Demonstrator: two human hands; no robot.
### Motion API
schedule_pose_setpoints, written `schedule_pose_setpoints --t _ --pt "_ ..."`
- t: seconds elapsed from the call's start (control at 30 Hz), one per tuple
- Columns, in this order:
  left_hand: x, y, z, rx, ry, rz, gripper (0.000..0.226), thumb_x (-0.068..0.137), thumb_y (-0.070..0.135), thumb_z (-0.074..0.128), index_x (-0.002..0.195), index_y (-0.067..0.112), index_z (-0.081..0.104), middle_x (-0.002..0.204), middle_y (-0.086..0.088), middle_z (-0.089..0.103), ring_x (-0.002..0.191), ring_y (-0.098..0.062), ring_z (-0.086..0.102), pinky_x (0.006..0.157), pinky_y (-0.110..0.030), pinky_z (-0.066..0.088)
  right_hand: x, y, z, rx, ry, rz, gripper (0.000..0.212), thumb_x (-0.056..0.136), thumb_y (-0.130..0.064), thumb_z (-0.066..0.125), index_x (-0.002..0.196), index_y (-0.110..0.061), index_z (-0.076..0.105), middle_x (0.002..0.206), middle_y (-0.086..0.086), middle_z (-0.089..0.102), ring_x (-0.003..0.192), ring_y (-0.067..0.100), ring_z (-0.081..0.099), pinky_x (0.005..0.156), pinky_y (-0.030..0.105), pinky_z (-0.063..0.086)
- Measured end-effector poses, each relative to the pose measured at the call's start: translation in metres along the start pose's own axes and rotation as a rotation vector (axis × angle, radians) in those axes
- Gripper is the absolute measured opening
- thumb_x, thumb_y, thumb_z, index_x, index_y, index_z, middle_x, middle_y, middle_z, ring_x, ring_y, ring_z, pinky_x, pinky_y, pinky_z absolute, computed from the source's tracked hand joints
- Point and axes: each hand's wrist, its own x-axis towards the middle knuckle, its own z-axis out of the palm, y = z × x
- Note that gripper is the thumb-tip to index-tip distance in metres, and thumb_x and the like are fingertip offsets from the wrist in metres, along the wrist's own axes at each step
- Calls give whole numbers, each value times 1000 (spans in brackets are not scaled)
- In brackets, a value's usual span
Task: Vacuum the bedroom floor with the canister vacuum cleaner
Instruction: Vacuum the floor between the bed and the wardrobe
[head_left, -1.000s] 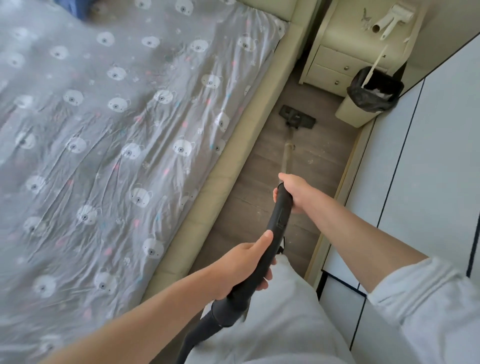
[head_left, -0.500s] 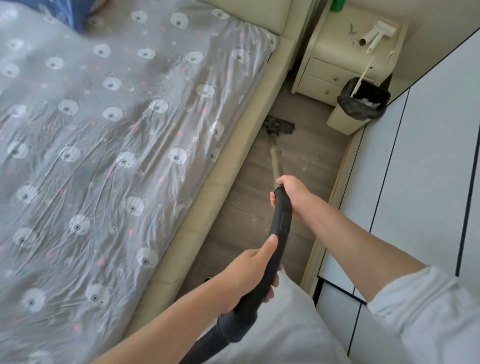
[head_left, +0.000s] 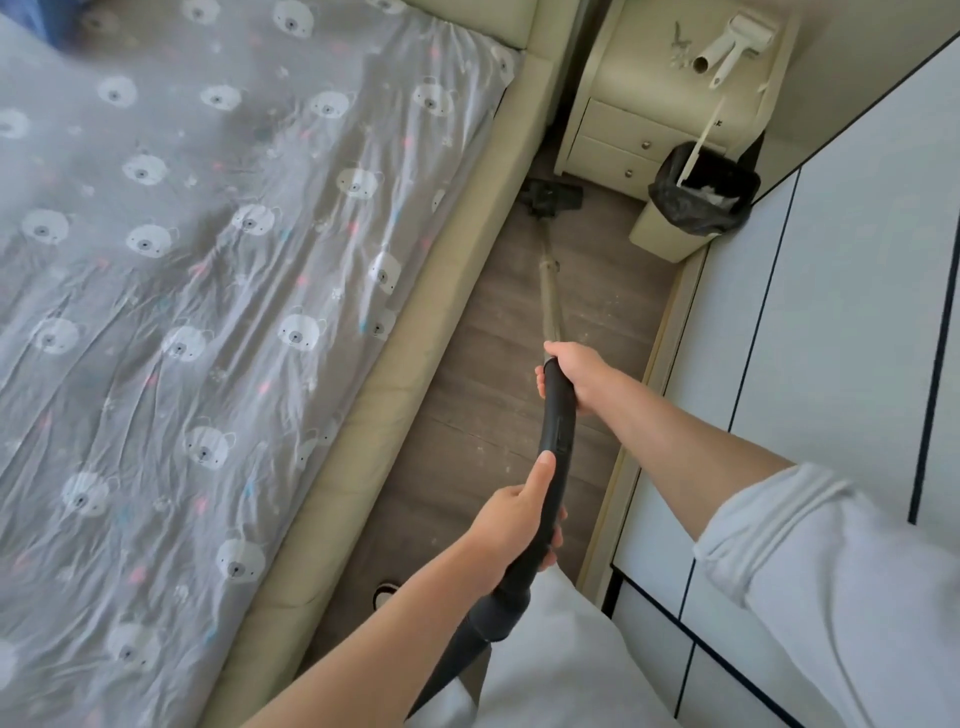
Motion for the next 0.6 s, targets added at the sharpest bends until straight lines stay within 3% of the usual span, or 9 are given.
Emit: schedule_pose_setpoints --t 0.23,0.4,0.6 --pt "-36 -10 -9 63 -53 -82 73 88 83 40 82 15 65 66 -2 67 53 -16 64 63 -28 58 -25 33 1 34 20 -14 31 96 -30 57 111 -5 50 75 11 58 50 17 56 44 26 51" --pt "-115 -62 -31 127 -152 -151 75 85 85 42 85 13 64 68 -4 66 54 -20 63 60 -29 55 -93 111 13 130 17 -7 28 98 -28 55 113 -5 46 78 12 55 51 17 53 43 25 52" --pt "-218 -124 -77 190 -330 -184 75 78 87 49 77 14 63 70 -7 64 56 -25 61 57 -30 53 -188 209 41 233 76 18 18 98 -25 54 100 -9 45 84 15 58 57 20 57 50 30 53"
